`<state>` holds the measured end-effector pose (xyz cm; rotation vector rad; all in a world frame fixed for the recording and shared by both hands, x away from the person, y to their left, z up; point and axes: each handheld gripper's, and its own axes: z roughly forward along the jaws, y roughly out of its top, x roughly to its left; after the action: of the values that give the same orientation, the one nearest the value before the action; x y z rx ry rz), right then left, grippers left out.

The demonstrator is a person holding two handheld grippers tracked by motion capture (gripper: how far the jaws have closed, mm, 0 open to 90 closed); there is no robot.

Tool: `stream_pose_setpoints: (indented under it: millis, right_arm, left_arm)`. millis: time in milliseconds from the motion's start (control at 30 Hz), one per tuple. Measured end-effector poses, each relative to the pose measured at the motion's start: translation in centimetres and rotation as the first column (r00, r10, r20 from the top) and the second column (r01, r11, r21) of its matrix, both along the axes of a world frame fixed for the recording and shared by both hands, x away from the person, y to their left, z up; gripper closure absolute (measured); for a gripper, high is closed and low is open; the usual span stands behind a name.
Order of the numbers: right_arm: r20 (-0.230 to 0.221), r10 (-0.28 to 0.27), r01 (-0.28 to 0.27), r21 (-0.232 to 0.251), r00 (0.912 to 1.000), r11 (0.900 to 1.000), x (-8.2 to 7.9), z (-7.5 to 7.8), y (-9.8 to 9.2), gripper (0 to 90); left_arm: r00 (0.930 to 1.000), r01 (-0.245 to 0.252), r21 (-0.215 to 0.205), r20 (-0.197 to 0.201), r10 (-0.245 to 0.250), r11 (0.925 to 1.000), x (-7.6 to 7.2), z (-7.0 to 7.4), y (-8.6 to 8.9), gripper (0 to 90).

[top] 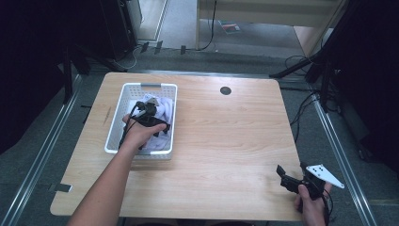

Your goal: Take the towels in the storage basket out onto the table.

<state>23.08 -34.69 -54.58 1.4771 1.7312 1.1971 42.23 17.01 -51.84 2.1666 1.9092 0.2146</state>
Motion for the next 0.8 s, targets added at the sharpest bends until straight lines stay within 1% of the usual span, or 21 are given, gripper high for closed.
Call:
stream_pose_setpoints:
  millis: [67, 167, 300, 333, 367, 433, 500, 600, 633, 667, 700, 767, 800]
  right_arm:
    - [0.002, 0.000, 0.000, -0.003, 1.0000, 1.000, 0.0, 0.0, 0.0, 3.4]
    - [0.003, 0.001, -0.001, -0.004, 1.0000, 1.000, 0.0, 0.0, 0.0, 3.5]
    - [0.000, -0.001, 0.001, -0.003, 1.0000, 1.000, 0.0, 0.0, 0.0, 3.7]
    - [0.000, -0.001, 0.001, -0.003, 1.0000, 1.000, 0.0, 0.0, 0.0, 3.7]
    - [-0.002, -0.002, 0.002, -0.002, 1.0000, 1.000, 0.0, 0.0, 0.0, 3.8]
    - [-0.002, 0.001, -0.001, -0.002, 1.0000, 1.000, 0.0, 0.0, 0.0, 3.9]
    - [-0.002, 0.005, -0.005, -0.002, 1.0000, 1.000, 0.1, 0.0, 0.0, 4.0]
    - [-0.004, 0.004, -0.004, 0.000, 1.0000, 1.000, 0.1, 0.0, 0.0, 4.0]
    - [-0.004, 0.004, -0.004, 0.001, 1.0000, 1.000, 0.1, 0.0, 0.0, 4.1]
    - [-0.004, 0.003, -0.003, 0.002, 1.0000, 1.000, 0.1, 0.0, 0.0, 4.1]
    - [-0.004, 0.001, -0.001, 0.002, 1.0000, 1.000, 0.1, 0.0, 0.0, 4.2]
    - [-0.004, 0.002, -0.002, 0.006, 1.0000, 1.000, 0.1, 0.0, -0.1, 4.2]
    - [-0.007, 0.002, -0.002, 0.009, 1.0000, 1.000, 0.1, 0.0, -0.1, 4.2]
  left_arm:
    - [1.0000, -0.007, 0.003, 0.002, 0.007, 1.0000, 0.0, -0.1, 0.0, 0.0]
    - [1.0000, 0.000, 0.010, 0.006, 0.000, 1.0000, 0.0, -0.1, -0.1, 0.0]
    - [0.9998, -0.001, 0.009, 0.022, 0.000, 1.0000, -0.2, -0.2, -0.1, 0.0]
    - [0.9998, -0.001, 0.009, 0.022, 0.000, 1.0000, -0.2, -0.2, -0.1, 2.2]
    - [0.9996, 0.014, 0.010, 0.025, -0.014, 0.9999, -0.3, 0.0, -0.1, 2.2]
    - [0.9988, 0.027, 0.007, 0.041, -0.028, 0.9996, -0.5, 0.6, 0.0, 15.9]
    - [0.9979, 0.026, -0.008, 0.060, -0.025, 0.9996, -0.8, 0.8, 0.3, 35.5]
    - [0.9976, 0.021, -0.012, 0.066, -0.020, 0.9997, -0.8, 0.9, 0.5, 43.1]
    - [0.9981, 0.026, -0.024, 0.056, -0.025, 0.9994, -0.7, 1.0, 0.6, 45.9]
    - [0.9980, 0.030, -0.027, 0.056, -0.029, 0.9992, -0.7, 1.0, 0.7, 47.6]
    - [0.9980, 0.030, -0.027, 0.056, -0.029, 0.9992, -0.7, 1.0, 0.7, 49.0]
    - [0.9991, 0.026, -0.046, 0.034, -0.025, 0.9986, -0.4, 1.2, 1.1, 51.0]
    - [0.9991, 0.024, -0.047, 0.036, -0.022, 0.9986, -0.4, 1.2, 1.1, 51.7]
